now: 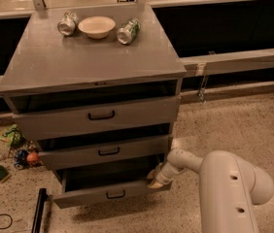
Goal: Open bottom drawer
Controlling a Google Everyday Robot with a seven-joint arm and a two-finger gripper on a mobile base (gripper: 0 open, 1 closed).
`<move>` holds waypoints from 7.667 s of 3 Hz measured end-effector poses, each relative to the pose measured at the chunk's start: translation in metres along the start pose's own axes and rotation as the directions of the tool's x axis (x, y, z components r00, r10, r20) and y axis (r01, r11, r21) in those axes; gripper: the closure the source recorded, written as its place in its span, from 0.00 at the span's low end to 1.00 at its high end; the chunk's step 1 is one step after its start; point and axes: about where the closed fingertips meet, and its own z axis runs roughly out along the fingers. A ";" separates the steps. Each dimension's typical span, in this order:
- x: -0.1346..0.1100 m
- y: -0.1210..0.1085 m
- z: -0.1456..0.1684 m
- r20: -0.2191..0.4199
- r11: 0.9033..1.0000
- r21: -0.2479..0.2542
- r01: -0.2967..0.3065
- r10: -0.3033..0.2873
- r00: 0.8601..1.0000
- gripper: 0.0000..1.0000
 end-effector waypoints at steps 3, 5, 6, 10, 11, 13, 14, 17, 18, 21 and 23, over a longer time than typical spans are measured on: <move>-0.041 0.001 -0.011 0.040 0.998 -0.065 -0.011 0.014 0.999 0.13; -0.051 -0.008 -0.022 0.034 0.999 -0.023 0.027 -0.026 0.999 0.38; -0.050 -0.018 -0.033 0.019 0.999 0.028 0.032 -0.032 0.999 0.61; -0.017 -0.078 0.003 0.027 0.981 0.172 0.084 -0.090 0.996 1.00; -0.017 -0.078 0.003 0.027 0.981 0.172 0.084 -0.090 0.996 1.00; -0.020 -0.067 0.042 0.063 0.992 0.119 0.051 -0.059 0.996 1.00; -0.019 -0.047 0.057 0.073 0.996 0.087 0.016 -0.022 0.997 1.00; -0.021 -0.010 0.061 0.074 1.000 0.020 -0.024 0.023 0.997 1.00; -0.026 0.026 0.069 0.075 0.996 -0.067 -0.053 0.058 0.996 1.00; -0.028 0.060 0.068 0.055 0.984 -0.150 -0.093 0.103 0.993 1.00; -0.028 0.056 0.068 0.055 0.984 -0.150 -0.093 0.103 0.993 1.00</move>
Offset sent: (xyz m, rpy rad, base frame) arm -0.0047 0.0317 0.0398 0.0628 0.0857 0.0061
